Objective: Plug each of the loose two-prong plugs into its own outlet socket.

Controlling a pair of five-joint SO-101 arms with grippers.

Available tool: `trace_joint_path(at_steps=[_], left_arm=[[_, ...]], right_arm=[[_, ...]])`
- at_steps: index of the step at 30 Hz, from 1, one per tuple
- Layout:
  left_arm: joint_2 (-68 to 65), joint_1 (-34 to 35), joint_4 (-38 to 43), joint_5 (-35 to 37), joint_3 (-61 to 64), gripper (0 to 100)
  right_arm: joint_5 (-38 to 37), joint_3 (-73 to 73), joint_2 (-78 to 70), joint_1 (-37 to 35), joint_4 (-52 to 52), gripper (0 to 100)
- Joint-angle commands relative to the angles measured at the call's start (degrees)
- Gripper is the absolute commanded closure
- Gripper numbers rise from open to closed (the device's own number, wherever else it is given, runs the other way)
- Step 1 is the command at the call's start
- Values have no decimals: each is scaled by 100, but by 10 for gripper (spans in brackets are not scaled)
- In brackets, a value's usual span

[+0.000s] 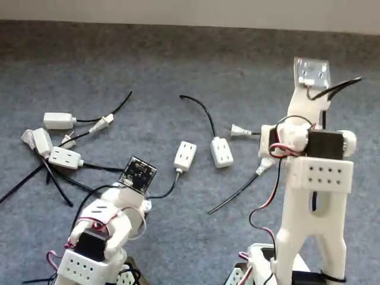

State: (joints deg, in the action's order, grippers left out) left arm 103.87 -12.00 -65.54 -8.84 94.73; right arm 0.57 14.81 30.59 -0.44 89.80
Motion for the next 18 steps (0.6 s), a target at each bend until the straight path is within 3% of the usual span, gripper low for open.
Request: trace_joint_path(at_steps=[1,7,13,18], left_arm=[[48,1174,598,-967,-593,968],[40,2791,1204,-1020,-2176,968],[40,3618,1424,-1600,-3099,886],[-303,4207,2567,-1635,-3160,835]], right_arm=[[-18,1473,-110,110,-760,709],[-18,3020,-400,-207,-1824,709],[-18,3864,-629,-558,-2615,709],[-18,4426,-857,-629,-3380,709]])
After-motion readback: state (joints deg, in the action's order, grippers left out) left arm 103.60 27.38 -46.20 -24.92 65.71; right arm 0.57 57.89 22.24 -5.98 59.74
